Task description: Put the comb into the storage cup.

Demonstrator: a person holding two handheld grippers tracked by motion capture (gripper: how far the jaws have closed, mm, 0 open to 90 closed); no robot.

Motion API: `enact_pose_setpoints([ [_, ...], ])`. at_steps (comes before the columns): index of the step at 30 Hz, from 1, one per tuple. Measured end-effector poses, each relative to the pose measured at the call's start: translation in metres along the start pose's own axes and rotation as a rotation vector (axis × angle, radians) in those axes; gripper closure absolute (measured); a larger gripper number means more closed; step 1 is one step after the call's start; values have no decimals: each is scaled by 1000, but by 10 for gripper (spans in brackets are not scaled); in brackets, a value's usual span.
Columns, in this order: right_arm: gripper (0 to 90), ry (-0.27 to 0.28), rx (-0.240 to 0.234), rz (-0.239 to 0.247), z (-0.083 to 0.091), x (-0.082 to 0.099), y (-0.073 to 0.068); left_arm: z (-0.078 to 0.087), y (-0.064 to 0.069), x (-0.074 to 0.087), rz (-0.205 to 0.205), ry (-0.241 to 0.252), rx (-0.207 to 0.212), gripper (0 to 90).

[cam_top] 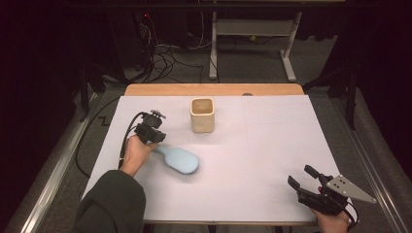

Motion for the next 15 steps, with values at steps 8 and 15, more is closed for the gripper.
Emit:
enact_pose_setpoints([
  [8,265,0,1,3,0,0,0,-6,-3,3,-3,-35,8,787],
  [15,265,0,-2,4,0,0,0,-10,-6,6,-7,-51,40,810],
])
Point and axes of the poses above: each handheld gripper's, and its own axes: z roughly backward along the jaws, x roughly out of its underside, y roughly to its right, the point moved 4 cm from there along -z, roughly forward along the jaws, and after that the axes turned 12 degrees about -z, right-handed, at the moved point
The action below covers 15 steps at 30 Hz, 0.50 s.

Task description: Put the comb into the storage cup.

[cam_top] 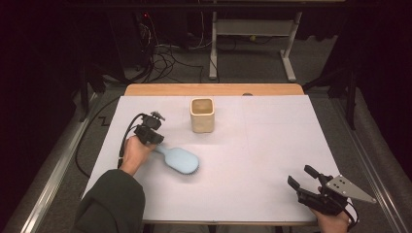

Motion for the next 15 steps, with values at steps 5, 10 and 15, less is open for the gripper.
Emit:
enact_pose_setpoints([
  [5,269,-3,1,2,0,0,0,-1,0,2,-6,-13,3,827],
  [10,273,-3,-1,2,0,0,-1,1,-1,4,-1,-12,10,844],
  [15,272,-1,-2,2,0,0,0,0,-2,6,6,-16,15,855],
])
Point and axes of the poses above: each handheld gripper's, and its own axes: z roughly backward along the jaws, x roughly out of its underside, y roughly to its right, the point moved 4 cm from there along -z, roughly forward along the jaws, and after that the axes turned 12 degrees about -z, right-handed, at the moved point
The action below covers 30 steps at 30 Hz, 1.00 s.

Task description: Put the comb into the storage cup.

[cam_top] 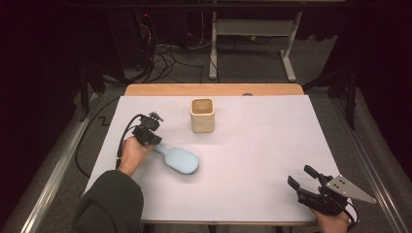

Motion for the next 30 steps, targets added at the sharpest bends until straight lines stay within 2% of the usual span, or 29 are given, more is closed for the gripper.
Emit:
enact_pose_setpoints([
  [5,272,-4,-2,1,0,0,0,0,0,2,-2,-1,2,863],
  [8,274,-1,-3,2,0,0,0,0,2,3,-19,-11,-12,864],
  [16,276,-1,-3,4,0,0,0,0,3,5,-25,-27,3,876],
  [24,284,7,0,11,1,0,-1,-2,8,14,-13,-31,30,883],
  [30,283,0,0,9,0,0,-1,-1,12,22,-19,-35,46,883],
])
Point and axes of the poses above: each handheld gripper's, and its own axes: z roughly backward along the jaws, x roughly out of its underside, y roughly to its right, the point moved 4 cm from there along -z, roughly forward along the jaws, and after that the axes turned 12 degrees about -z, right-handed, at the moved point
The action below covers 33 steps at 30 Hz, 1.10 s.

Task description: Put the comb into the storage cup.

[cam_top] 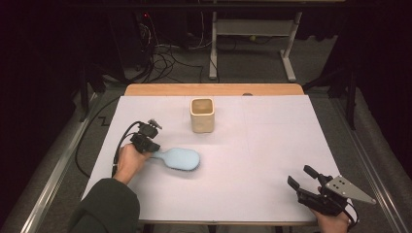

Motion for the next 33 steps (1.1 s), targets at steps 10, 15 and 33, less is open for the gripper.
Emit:
enact_pose_setpoints([
  [10,283,-1,1,0,0,0,0,3,5,10,4,8,20,883],
  [15,283,-1,1,0,0,0,0,5,8,14,3,14,26,883],
  [33,283,0,2,-1,0,0,0,9,20,28,7,38,71,883],
])
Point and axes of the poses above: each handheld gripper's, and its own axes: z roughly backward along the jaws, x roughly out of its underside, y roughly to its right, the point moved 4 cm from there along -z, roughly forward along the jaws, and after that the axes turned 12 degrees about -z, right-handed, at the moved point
